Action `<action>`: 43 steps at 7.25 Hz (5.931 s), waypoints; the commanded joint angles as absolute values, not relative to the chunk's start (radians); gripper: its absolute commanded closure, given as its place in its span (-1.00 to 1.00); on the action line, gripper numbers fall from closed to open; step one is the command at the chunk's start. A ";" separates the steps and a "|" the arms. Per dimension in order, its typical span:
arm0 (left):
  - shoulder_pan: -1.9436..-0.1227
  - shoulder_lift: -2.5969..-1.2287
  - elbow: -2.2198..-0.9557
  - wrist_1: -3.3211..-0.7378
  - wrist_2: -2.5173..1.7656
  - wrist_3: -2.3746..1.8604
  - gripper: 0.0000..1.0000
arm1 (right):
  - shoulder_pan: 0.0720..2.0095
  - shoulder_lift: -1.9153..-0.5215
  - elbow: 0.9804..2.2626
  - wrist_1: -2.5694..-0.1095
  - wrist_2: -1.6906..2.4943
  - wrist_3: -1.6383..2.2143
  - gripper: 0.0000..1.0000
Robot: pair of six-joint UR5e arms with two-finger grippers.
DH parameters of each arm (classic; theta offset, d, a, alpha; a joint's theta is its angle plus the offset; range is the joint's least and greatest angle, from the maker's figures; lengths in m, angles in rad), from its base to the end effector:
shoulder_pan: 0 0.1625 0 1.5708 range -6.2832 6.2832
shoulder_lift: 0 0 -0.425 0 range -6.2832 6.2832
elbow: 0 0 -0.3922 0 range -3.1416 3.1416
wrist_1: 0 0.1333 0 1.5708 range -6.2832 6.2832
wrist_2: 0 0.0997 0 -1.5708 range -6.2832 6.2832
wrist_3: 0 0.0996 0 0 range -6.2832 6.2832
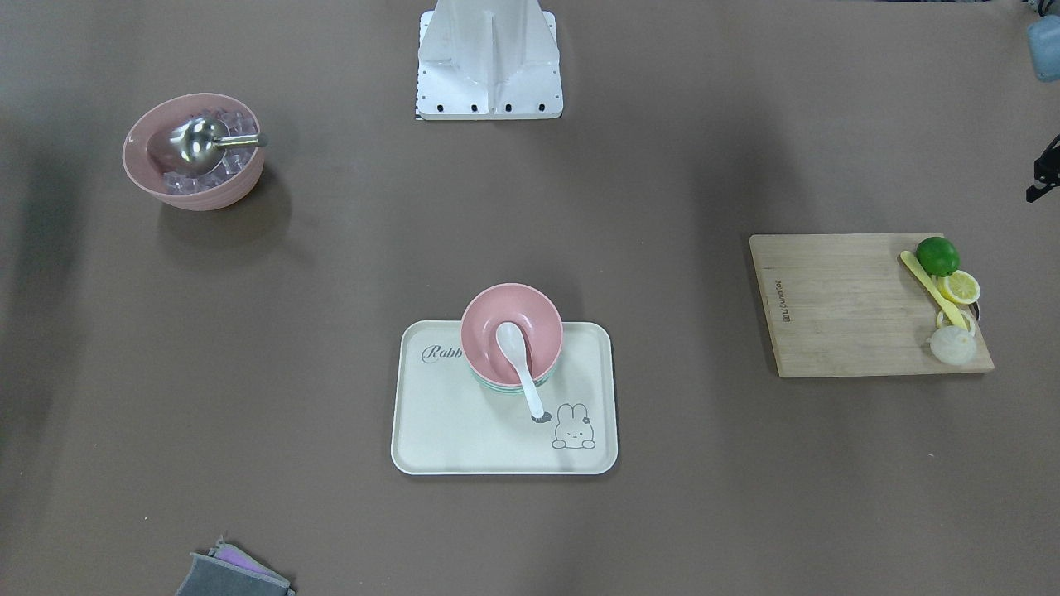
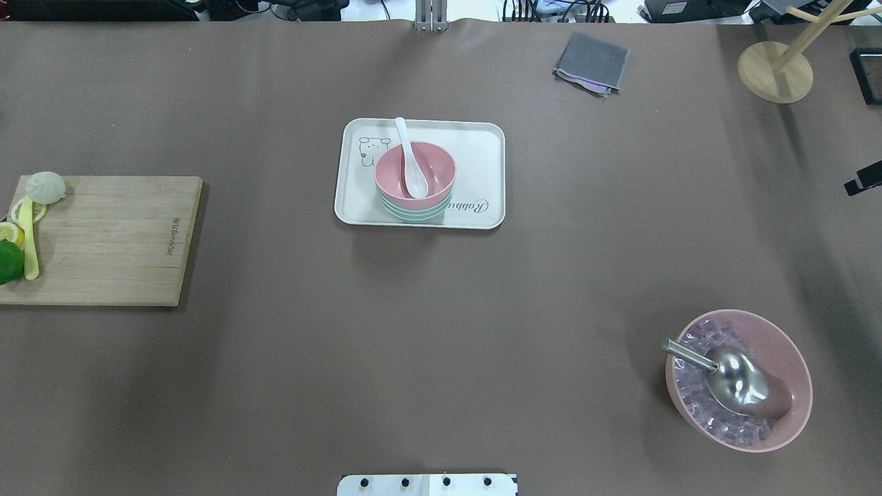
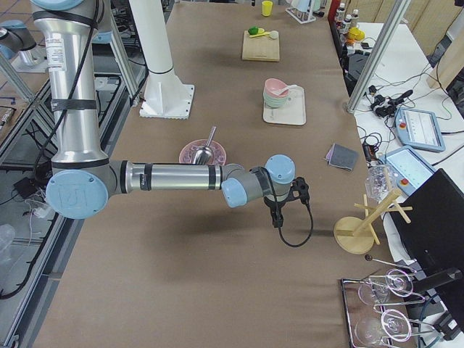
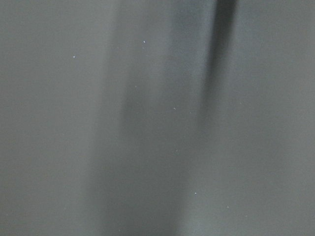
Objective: Stack pink bowl on green and place spoon
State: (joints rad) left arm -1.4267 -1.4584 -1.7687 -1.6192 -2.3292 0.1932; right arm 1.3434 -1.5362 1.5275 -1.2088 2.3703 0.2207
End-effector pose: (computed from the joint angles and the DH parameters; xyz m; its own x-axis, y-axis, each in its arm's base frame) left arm 0.0007 -0.4562 0.6097 0.6648 0.3798 -0.6433 -0.2751 0.9251 0.2619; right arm -0.0579 -0.5249 0.6213 0.6544 -0.1891 0.7321 0.0700 0.9792 0.1903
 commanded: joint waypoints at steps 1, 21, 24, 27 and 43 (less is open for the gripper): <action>-1.422 -1.437 -1.763 -1.652 -2.341 0.193 -0.96 | 1.344 -1.542 1.535 -1.209 2.344 0.225 -1.00; -1.425 -1.437 -1.813 -1.654 -2.347 0.192 -0.96 | 1.319 -1.555 1.586 -1.209 2.341 0.212 -1.00; -1.425 -1.437 -1.821 -1.654 -2.347 0.192 -0.96 | 1.318 -1.554 1.586 -1.209 2.341 0.212 -1.00; -1.422 -1.439 -1.804 -1.654 -2.347 0.190 -0.96 | 1.319 -1.580 1.615 -1.209 2.310 0.210 -1.00; -1.425 -1.436 -1.812 -1.654 -2.347 0.190 -0.96 | 1.319 -1.598 1.635 -1.209 2.284 0.218 -1.00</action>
State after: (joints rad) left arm -1.4254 -1.4361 -1.8100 -1.6536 -2.3470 0.1902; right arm 1.3186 -1.5977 1.6283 -1.2088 2.2809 0.2154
